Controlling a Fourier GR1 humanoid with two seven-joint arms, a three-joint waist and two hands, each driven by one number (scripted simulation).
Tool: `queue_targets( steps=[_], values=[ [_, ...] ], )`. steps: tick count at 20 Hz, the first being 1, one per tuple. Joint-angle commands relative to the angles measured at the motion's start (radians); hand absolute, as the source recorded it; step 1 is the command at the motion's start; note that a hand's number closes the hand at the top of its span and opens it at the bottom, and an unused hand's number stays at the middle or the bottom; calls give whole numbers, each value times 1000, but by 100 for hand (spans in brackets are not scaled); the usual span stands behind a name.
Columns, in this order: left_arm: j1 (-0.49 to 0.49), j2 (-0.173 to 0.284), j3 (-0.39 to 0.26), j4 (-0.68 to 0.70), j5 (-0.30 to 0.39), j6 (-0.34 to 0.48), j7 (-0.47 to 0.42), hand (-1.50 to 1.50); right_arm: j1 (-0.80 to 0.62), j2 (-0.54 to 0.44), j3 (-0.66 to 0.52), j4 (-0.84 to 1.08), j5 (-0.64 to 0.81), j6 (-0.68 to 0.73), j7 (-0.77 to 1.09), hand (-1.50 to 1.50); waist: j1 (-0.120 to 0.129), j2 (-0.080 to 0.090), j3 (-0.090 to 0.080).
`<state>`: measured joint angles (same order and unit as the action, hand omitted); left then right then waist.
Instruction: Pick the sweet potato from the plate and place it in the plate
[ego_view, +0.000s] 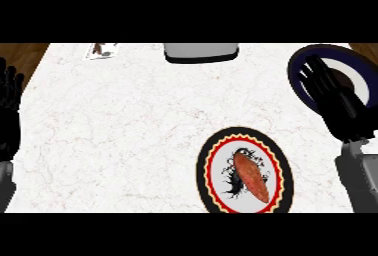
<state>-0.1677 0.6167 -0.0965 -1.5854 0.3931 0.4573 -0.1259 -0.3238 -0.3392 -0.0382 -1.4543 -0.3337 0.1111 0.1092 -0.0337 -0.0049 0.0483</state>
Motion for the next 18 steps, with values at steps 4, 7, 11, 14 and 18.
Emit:
queue_targets(
  steps=[4, 7, 11, 14, 18],
  values=[
    [86, -103, -172, 100, 35, -78, 125, 0, -134, -36, -7, 43, -84, 199, -90, 150, 45, 26, -47],
    [130, -129, -218, 107, 65, -111, 171, 0, -196, -294, 77, -57, 228, 243, -116, 150, 36, 22, -77],
    [155, -228, -320, 156, 67, -145, 201, 0, -65, -80, -28, 211, 204, 95, -425, -150, 47, 23, -45],
    [130, -233, -316, 153, 56, -141, 261, 0, -114, -61, -43, 346, 184, 167, -557, -150, 49, 11, -47],
    [88, -245, -266, 201, 49, -176, 275, 0, -88, -130, -31, 395, 246, 274, -665, -150, 39, 8, -48]
  ],
)
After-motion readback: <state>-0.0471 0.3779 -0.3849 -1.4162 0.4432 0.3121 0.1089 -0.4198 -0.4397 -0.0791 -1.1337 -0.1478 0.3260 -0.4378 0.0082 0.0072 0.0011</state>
